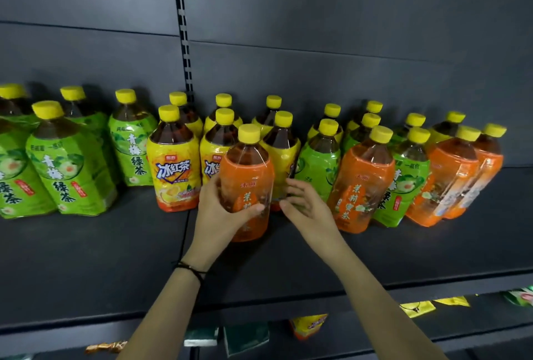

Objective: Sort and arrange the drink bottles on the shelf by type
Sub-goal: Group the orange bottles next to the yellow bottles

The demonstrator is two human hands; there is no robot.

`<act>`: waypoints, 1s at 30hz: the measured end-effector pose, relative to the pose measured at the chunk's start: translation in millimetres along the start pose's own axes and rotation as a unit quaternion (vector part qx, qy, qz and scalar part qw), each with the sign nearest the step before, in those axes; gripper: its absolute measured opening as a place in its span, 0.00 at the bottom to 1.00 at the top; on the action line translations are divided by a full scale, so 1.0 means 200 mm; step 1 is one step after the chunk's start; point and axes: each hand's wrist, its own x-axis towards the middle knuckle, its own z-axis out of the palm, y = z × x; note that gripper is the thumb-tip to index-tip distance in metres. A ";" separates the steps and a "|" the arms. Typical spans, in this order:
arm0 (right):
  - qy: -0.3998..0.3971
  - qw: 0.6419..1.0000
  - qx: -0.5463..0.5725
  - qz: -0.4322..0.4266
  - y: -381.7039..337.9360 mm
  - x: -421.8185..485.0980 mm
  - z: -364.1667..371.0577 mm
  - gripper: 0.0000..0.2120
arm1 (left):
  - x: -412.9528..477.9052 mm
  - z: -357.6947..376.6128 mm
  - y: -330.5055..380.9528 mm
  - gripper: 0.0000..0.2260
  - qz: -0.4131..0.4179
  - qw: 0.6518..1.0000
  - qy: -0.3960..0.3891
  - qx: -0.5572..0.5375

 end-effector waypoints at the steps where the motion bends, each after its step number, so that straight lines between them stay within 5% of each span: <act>1: -0.007 1.000 0.001 -0.004 0.01 0.01 0.01 0.21 | 0.00 0.00 0.00 0.46 -0.002 1.000 0.001 0.007; 6: -0.100 0.993 0.058 -0.006 0.02 0.02 0.00 0.17 | -0.07 0.04 0.03 0.35 -0.005 1.000 -0.002 -0.020; 11: -0.165 0.981 0.097 -0.009 0.06 -0.04 -0.16 0.20 | -0.13 0.12 0.04 0.39 -0.014 0.995 -0.060 -0.073; 13: -0.134 0.985 0.109 -0.021 0.09 -0.09 -0.23 0.18 | -0.16 0.17 0.04 0.43 -0.013 0.993 -0.087 -0.080; 18: 0.174 0.977 0.095 -0.073 0.18 -0.12 -0.44 0.08 | -0.22 0.33 0.11 0.43 -0.008 0.992 -0.085 -0.096; 20: 0.230 0.967 0.094 -0.064 0.22 -0.12 -0.50 0.08 | -0.23 0.39 0.12 0.41 -0.010 0.993 -0.064 -0.100; 30: 0.160 0.987 -0.014 -0.019 0.31 -0.03 -0.64 0.40 | -0.27 0.46 0.14 0.41 -0.034 0.991 -0.028 -0.127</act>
